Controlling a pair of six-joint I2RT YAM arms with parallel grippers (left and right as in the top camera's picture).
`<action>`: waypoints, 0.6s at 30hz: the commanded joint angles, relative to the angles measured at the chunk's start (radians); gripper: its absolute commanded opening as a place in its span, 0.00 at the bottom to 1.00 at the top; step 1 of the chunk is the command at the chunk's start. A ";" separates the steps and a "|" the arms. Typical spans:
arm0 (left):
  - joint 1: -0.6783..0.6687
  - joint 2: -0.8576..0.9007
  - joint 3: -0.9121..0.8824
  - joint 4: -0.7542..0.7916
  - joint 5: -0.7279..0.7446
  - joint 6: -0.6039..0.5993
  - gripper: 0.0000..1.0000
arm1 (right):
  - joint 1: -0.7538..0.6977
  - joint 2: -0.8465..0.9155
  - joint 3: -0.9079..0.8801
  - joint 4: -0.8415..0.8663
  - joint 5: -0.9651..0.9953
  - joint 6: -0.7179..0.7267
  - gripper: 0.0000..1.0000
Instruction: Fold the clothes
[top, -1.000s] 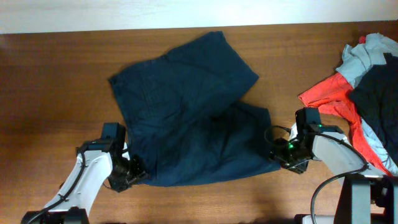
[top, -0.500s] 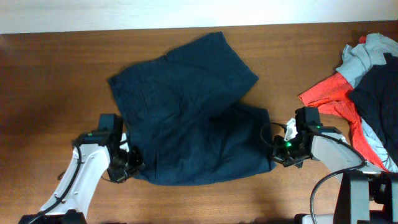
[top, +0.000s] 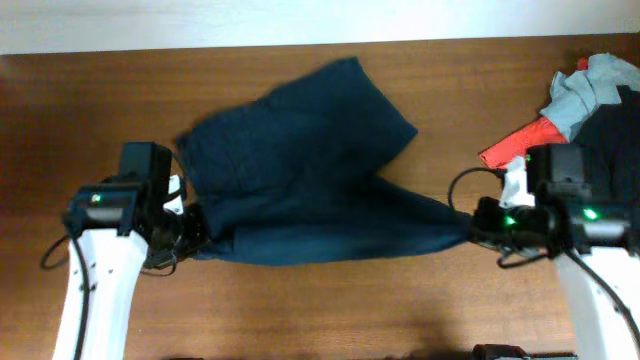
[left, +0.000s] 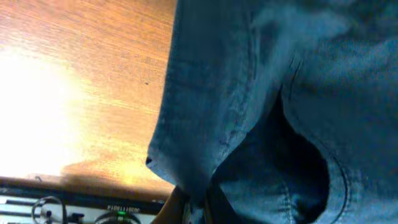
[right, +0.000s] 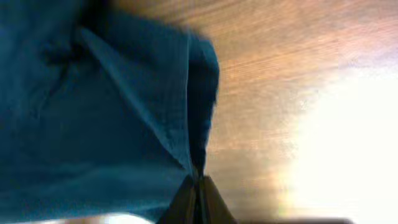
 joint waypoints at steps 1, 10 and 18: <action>0.000 -0.105 0.073 -0.056 -0.045 0.016 0.09 | -0.002 -0.073 0.103 -0.087 0.079 0.009 0.04; 0.000 -0.184 0.171 -0.003 -0.119 0.016 0.15 | -0.002 -0.085 0.224 -0.040 0.060 0.012 0.04; 0.000 0.006 0.170 0.098 -0.037 0.034 0.14 | -0.001 0.241 0.224 0.156 -0.101 0.007 0.04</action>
